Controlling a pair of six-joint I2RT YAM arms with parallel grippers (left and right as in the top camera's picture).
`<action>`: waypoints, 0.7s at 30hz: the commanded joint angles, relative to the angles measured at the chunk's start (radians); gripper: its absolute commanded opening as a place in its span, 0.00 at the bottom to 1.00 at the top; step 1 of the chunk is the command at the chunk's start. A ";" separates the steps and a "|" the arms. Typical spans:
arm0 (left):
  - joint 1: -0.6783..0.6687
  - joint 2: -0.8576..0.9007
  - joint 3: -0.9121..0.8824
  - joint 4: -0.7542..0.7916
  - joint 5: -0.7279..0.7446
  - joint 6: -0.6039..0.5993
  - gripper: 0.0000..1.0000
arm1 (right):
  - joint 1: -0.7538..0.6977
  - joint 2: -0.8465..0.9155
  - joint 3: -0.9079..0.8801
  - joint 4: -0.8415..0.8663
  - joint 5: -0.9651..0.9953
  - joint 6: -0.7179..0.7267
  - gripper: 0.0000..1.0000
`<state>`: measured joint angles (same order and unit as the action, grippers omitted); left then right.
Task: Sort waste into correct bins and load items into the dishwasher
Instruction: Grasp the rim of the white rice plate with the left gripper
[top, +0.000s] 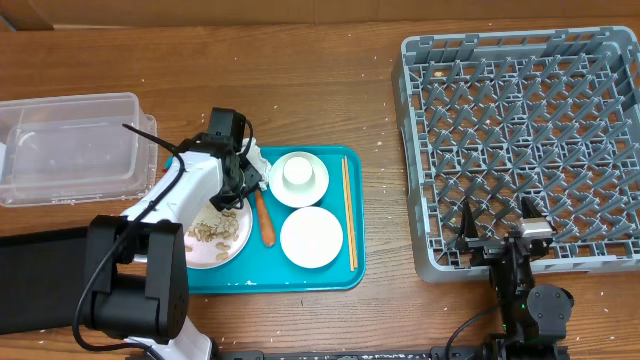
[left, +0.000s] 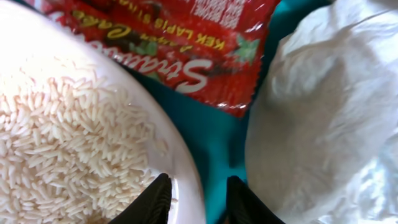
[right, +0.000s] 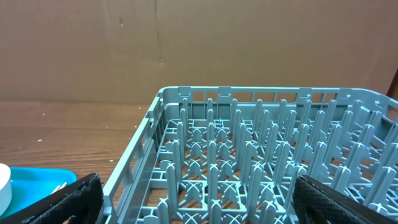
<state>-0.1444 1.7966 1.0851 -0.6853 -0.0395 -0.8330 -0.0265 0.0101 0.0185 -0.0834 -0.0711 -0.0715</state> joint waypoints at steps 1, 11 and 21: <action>-0.007 0.014 -0.036 -0.002 -0.018 -0.013 0.30 | -0.005 -0.007 -0.010 0.004 0.003 0.004 1.00; -0.007 0.014 -0.043 -0.008 0.013 -0.005 0.15 | -0.005 -0.007 -0.010 0.004 0.003 0.004 1.00; -0.008 0.014 -0.022 -0.078 0.021 -0.001 0.04 | -0.005 -0.007 -0.010 0.004 0.003 0.004 1.00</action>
<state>-0.1459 1.7939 1.0695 -0.7353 -0.0265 -0.8356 -0.0265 0.0101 0.0185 -0.0834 -0.0711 -0.0715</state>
